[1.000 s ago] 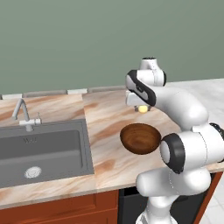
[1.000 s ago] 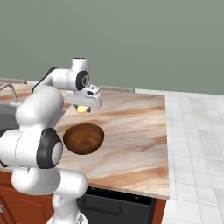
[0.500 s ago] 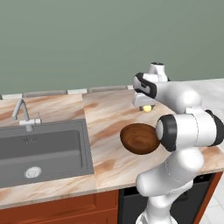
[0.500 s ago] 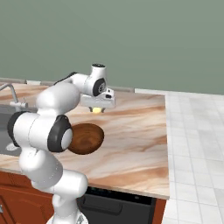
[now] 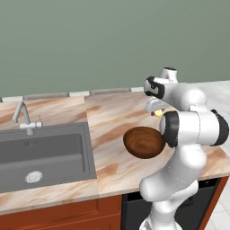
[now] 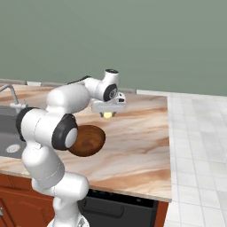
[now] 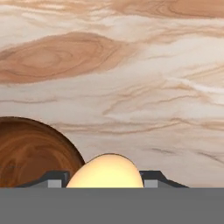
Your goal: Gather the eggs and milk located in the vicinity of the sink area and place them right next to the bowl.
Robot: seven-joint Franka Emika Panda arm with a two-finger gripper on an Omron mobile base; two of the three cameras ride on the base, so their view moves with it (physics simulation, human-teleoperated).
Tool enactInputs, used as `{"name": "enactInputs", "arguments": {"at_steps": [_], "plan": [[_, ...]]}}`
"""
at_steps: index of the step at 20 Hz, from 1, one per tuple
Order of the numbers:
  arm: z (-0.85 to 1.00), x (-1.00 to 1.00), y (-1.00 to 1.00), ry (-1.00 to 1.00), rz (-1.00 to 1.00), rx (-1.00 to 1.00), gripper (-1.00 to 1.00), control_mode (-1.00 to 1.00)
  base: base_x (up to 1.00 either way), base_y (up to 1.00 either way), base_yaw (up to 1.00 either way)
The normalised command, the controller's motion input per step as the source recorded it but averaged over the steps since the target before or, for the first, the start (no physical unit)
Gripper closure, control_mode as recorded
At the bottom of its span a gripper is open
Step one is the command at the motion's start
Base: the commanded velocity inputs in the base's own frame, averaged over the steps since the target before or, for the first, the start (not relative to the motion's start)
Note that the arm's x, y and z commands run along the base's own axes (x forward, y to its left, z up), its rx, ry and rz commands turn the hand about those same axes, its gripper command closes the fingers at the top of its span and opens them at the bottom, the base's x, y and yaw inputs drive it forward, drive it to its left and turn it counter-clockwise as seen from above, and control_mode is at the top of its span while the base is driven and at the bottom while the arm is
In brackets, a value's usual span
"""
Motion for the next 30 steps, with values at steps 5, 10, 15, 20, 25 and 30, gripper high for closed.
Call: {"name": "enactInputs", "arguments": {"at_steps": [5,10,15,20,25,30], "plan": [[-0.04,-0.37,-0.53,0.00,0.38,0.00,1.00,-1.00,0.00,0.00,0.00],[-0.05,-0.38,-0.32,0.00,0.45,0.00,1.00,-1.00,0.00,0.00,0.00],[-0.26,-0.45,0.00,-0.02,0.43,0.00,1.00,-1.00,0.00,0.00,0.00],[-0.15,-0.43,0.00,-0.05,0.31,0.01,1.00,-1.00,0.00,0.00,0.00],[-0.01,-0.27,-0.05,0.00,0.09,0.02,1.00,-1.00,0.00,0.00,0.00],[0.00,-0.02,-0.01,-0.01,0.00,0.09,1.00,-1.00,0.00,0.00,0.00]]}}
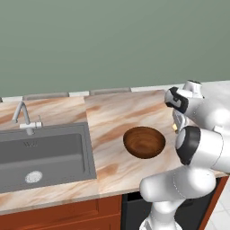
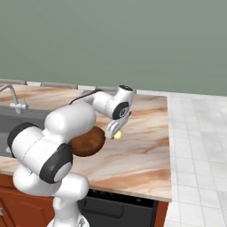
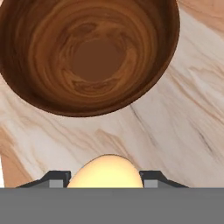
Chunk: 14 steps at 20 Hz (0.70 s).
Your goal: Gather the eggs and milk located in the vicinity of the sink area and place them right next to the bowl.
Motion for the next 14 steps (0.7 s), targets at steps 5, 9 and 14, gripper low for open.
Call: {"name": "enactInputs", "arguments": {"at_steps": [5,9,14], "plan": [[-0.01,0.00,0.00,-0.05,0.00,0.25,1.00,-1.00,0.00,0.00,0.00],[-0.09,0.00,0.00,0.00,0.00,0.20,1.00,-1.00,0.00,0.00,0.00],[-0.35,0.00,0.00,0.00,0.00,0.15,1.00,-1.00,0.00,0.00,0.00]]}}
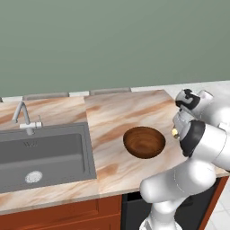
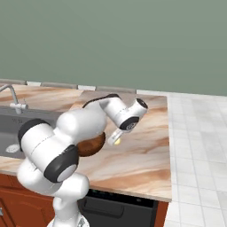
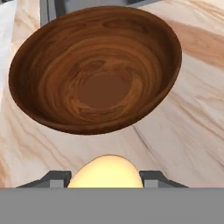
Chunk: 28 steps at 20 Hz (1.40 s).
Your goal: Gather the eggs and milk located in the vicinity of the sink area and place them right next to the bowl.
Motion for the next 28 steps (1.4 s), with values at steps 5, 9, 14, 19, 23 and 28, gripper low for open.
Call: {"name": "enactInputs", "arguments": {"at_steps": [5,9,14,19,23,28], "plan": [[-0.51,0.00,0.00,0.00,0.00,0.06,1.00,-1.00,0.00,0.00,0.00],[-0.30,0.00,0.00,0.00,0.00,0.01,1.00,-1.00,0.00,0.00,0.00],[-0.14,0.00,0.07,0.00,0.00,0.01,1.00,-1.00,0.00,0.00,0.00],[-0.22,0.00,0.36,0.00,0.00,0.00,1.00,-1.00,0.00,0.00,0.00],[-0.31,0.00,0.15,0.00,0.00,0.00,1.00,-1.00,0.00,0.00,0.00],[-0.43,0.00,0.00,0.00,0.00,0.00,1.00,-1.00,0.00,0.00,0.00]]}}
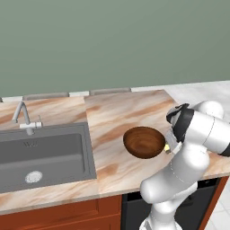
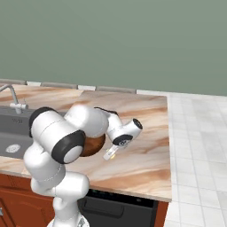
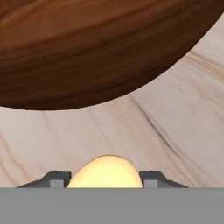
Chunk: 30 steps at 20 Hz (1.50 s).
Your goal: Gather the eggs and milk located in the vicinity of the sink area and place them right next to the bowl.
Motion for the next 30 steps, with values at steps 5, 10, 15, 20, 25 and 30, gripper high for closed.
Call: {"name": "enactInputs", "arguments": {"at_steps": [5,10,15,20,25,30], "plan": [[-0.16,0.00,0.05,0.00,0.00,0.00,1.00,-1.00,0.00,0.00,0.00],[0.00,0.00,0.11,0.00,0.00,0.00,1.00,-1.00,0.00,0.00,0.00],[0.00,0.00,0.10,0.00,0.00,0.00,1.00,-1.00,0.00,0.00,0.00],[-0.02,0.00,0.15,0.00,0.00,0.00,1.00,-1.00,0.00,0.00,0.00],[-0.08,0.00,0.10,0.00,0.00,0.00,1.00,-1.00,0.00,0.00,0.00],[0.00,0.00,0.00,0.00,0.00,0.00,-1.00,-1.00,0.00,0.00,0.00]]}}
